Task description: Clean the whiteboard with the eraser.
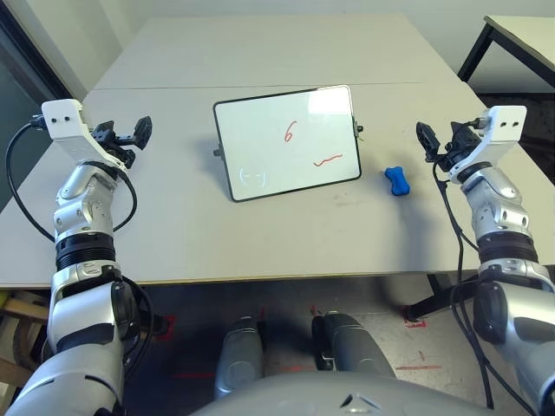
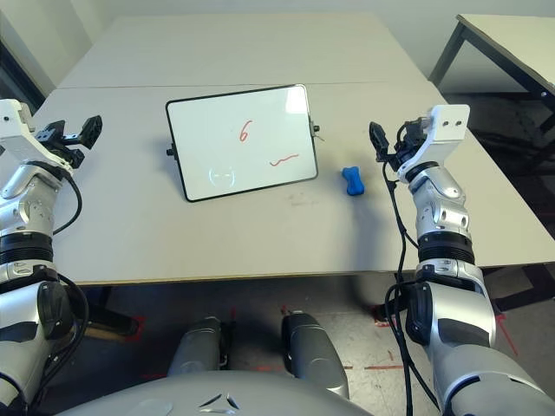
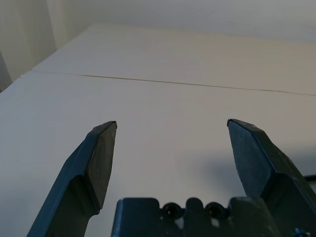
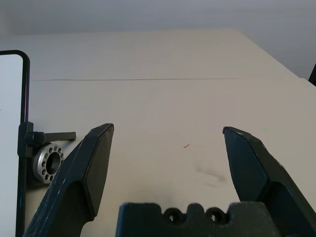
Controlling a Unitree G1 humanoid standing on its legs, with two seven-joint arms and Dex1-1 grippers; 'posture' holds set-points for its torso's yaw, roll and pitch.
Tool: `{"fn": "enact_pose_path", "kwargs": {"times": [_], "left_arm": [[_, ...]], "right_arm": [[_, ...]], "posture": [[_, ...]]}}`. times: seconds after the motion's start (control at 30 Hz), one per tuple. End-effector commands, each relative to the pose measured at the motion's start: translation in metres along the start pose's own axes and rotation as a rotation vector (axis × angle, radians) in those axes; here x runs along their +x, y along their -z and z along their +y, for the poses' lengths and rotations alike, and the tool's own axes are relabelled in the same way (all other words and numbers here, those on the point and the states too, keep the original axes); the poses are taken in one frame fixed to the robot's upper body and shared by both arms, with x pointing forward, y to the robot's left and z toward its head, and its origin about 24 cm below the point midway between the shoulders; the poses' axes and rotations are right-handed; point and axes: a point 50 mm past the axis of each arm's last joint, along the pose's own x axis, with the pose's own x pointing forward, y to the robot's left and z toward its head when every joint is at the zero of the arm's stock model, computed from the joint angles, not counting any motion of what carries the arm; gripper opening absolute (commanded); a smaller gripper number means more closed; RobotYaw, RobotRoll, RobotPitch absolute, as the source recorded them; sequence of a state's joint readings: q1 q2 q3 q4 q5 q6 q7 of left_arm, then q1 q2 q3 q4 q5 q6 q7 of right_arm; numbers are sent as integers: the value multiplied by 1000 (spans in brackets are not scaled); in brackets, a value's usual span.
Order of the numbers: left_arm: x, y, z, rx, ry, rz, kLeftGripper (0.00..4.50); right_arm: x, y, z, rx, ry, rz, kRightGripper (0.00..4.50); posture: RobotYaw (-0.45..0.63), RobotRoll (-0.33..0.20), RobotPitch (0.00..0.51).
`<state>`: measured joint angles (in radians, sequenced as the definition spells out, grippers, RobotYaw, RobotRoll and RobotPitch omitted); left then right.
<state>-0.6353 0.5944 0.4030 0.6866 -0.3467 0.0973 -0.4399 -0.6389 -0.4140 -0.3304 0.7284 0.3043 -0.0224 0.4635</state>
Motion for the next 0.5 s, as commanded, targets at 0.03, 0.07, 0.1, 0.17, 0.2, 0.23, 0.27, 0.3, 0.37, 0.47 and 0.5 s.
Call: {"fn": "enact_pose_path", "kwargs": {"times": [0.03, 0.07, 0.1, 0.17, 0.2, 0.23, 0.27, 0.3, 0.37, 0.47, 0.5], "left_arm": [[-1, 1, 3, 17, -1, 13, 4500], [-2, 2, 3, 16, -3, 13, 4500], [-2, 3, 3, 16, -6, 14, 4500], [-1, 3, 0, 13, 11, 16, 4500], [0, 2, -2, 14, 20, 16, 4500], [2, 0, -4, 20, 35, 15, 4500], [4, -2, -6, 27, 50, 11, 4500], [5, -6, -8, 34, 63, 5, 4500], [6, -12, -11, 43, 96, -10, 4500], [2, -24, -29, 73, 212, -40, 4500], [0, -26, -35, 77, 248, -45, 4500]], "right_arm": [[-2, -3, -4, 4, 17, -7, 4472], [-2, -2, -4, 3, 14, -5, 4472], [-2, -2, -4, 2, 13, -4, 4472], [-3, -5, -6, 2, 23, -14, 4472], [-3, -7, -7, 2, 27, -18, 4472], [-4, -7, -8, 1, 29, -20, 4472], [-4, -8, -8, -1, 29, -21, 4472], [-5, -8, -8, -3, 29, -21, 4472], [-6, -8, -7, -5, 29, -21, 4472], [-8, -7, -6, -5, 30, -12, 4472], [-8, -8, -6, -7, 28, -11, 4472]], "posture": [[-70, 0, 63], [-75, 0, 60], [-83, 0, 58], [-101, 0, 68], [-101, 0, 68], [-101, 0, 68], [-109, 0, 75], [-108, 0, 73], [-105, 0, 71], [-107, 0, 72], [-109, 0, 72]]}}
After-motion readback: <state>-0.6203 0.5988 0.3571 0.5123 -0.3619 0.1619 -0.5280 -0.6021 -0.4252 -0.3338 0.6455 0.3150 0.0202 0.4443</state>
